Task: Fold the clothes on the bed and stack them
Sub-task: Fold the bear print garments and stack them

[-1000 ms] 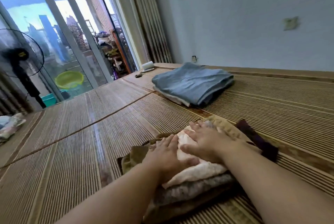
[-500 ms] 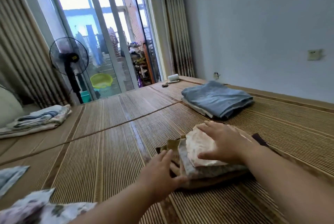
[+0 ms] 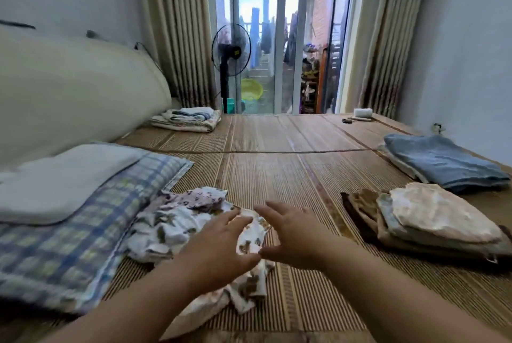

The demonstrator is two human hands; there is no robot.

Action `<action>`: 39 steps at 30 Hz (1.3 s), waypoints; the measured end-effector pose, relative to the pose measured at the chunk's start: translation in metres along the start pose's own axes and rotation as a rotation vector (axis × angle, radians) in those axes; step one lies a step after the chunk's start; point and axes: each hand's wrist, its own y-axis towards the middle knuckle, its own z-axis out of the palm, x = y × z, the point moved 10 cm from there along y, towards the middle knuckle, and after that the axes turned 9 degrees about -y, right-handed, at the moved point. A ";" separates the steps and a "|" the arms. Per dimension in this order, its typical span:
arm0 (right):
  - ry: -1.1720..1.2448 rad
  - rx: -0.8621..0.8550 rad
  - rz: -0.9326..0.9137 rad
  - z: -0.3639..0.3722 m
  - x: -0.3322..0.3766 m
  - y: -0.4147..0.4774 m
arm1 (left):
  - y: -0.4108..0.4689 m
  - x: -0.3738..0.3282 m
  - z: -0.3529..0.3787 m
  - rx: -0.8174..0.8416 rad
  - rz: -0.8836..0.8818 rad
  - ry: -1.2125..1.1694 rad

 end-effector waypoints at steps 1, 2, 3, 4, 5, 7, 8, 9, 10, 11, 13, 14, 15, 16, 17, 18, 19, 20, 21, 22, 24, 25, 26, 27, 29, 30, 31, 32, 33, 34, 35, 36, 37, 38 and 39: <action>-0.013 0.038 -0.021 0.010 0.019 0.004 | -0.013 0.024 -0.001 0.009 -0.051 -0.018; -0.032 0.072 -0.036 0.020 0.035 0.008 | -0.022 0.045 0.000 0.021 -0.098 -0.029; -0.051 0.105 -0.047 0.031 0.049 0.012 | -0.031 0.066 0.002 0.042 -0.142 -0.033; -0.061 0.133 -0.053 0.041 0.059 0.015 | -0.036 0.083 0.007 0.068 -0.177 -0.031; -0.058 0.163 -0.050 0.051 0.067 0.018 | -0.039 0.096 0.013 0.099 -0.205 -0.032; -0.041 0.239 -0.031 0.075 0.080 0.024 | -0.045 0.123 0.028 0.142 -0.268 -0.053; -0.035 0.275 -0.019 0.087 0.084 0.028 | -0.047 0.134 0.037 0.147 -0.297 -0.060; -0.029 0.307 -0.004 0.098 0.086 0.031 | -0.048 0.144 0.045 0.149 -0.323 -0.056; -0.020 0.324 0.018 0.107 0.085 0.034 | -0.048 0.151 0.053 0.155 -0.342 -0.042; -0.012 0.326 0.045 0.113 0.084 0.039 | -0.046 0.159 0.060 0.164 -0.355 -0.038; 0.036 0.256 0.114 0.116 0.080 0.052 | -0.041 0.167 0.066 0.160 -0.351 -0.058; 0.080 0.200 0.150 0.114 0.079 0.058 | -0.037 0.168 0.066 0.147 -0.340 -0.081; 0.134 0.151 0.184 0.112 0.078 0.065 | -0.033 0.169 0.065 0.134 -0.330 -0.109; 0.190 0.122 0.213 0.111 0.080 0.072 | -0.030 0.171 0.064 0.122 -0.328 -0.149; 0.247 0.114 0.245 0.113 0.081 0.079 | -0.027 0.173 0.063 0.106 -0.333 -0.192; 0.290 0.124 0.276 0.116 0.081 0.085 | -0.024 0.176 0.061 0.084 -0.344 -0.233; 0.298 0.142 0.296 0.119 0.082 0.090 | -0.022 0.179 0.058 0.058 -0.358 -0.261; 0.285 0.160 0.299 0.121 0.083 0.095 | -0.019 0.181 0.056 0.037 -0.372 -0.274; 0.279 0.155 0.296 0.121 0.084 0.099 | -0.018 0.184 0.054 0.019 -0.389 -0.279; 0.294 0.122 0.293 0.118 0.083 0.103 | -0.017 0.187 0.051 0.002 -0.404 -0.277; 0.296 0.030 0.252 0.106 0.082 0.109 | -0.015 0.193 0.045 -0.046 -0.426 -0.286; 0.256 0.024 0.199 0.103 0.084 0.111 | -0.015 0.195 0.043 -0.063 -0.428 -0.290; 0.212 0.060 0.142 0.105 0.089 0.112 | -0.014 0.198 0.043 -0.063 -0.429 -0.287; 0.175 0.122 0.102 0.110 0.093 0.110 | -0.014 0.200 0.044 -0.051 -0.433 -0.280; 0.060 0.226 0.081 0.125 0.091 0.104 | -0.013 0.203 0.049 -0.029 -0.451 -0.272; 0.008 0.229 0.090 0.128 0.088 0.103 | -0.013 0.204 0.052 -0.025 -0.460 -0.272; 0.001 0.206 0.110 0.125 0.084 0.102 | -0.012 0.203 0.054 -0.021 -0.464 -0.276; 0.054 0.184 0.136 0.122 0.081 0.100 | -0.010 0.200 0.055 -0.020 -0.460 -0.276; 0.145 0.170 0.155 0.116 0.077 0.098 | -0.009 0.195 0.053 -0.025 -0.447 -0.269; 0.241 0.161 0.160 0.108 0.076 0.095 | -0.006 0.189 0.049 -0.039 -0.419 -0.251; 0.325 0.155 0.155 0.098 0.076 0.091 | -0.004 0.182 0.043 -0.054 -0.380 -0.220; 0.397 0.139 0.145 0.085 0.076 0.085 | -0.001 0.174 0.037 -0.073 -0.328 -0.192; 0.476 0.116 0.126 0.069 0.077 0.080 | 0.001 0.166 0.030 -0.093 -0.275 -0.186; 0.557 0.090 0.100 0.051 0.077 0.073 | 0.001 0.158 0.022 -0.117 -0.233 -0.210; 0.619 0.061 0.072 0.032 0.078 0.066 | -0.001 0.153 0.013 -0.157 -0.209 -0.241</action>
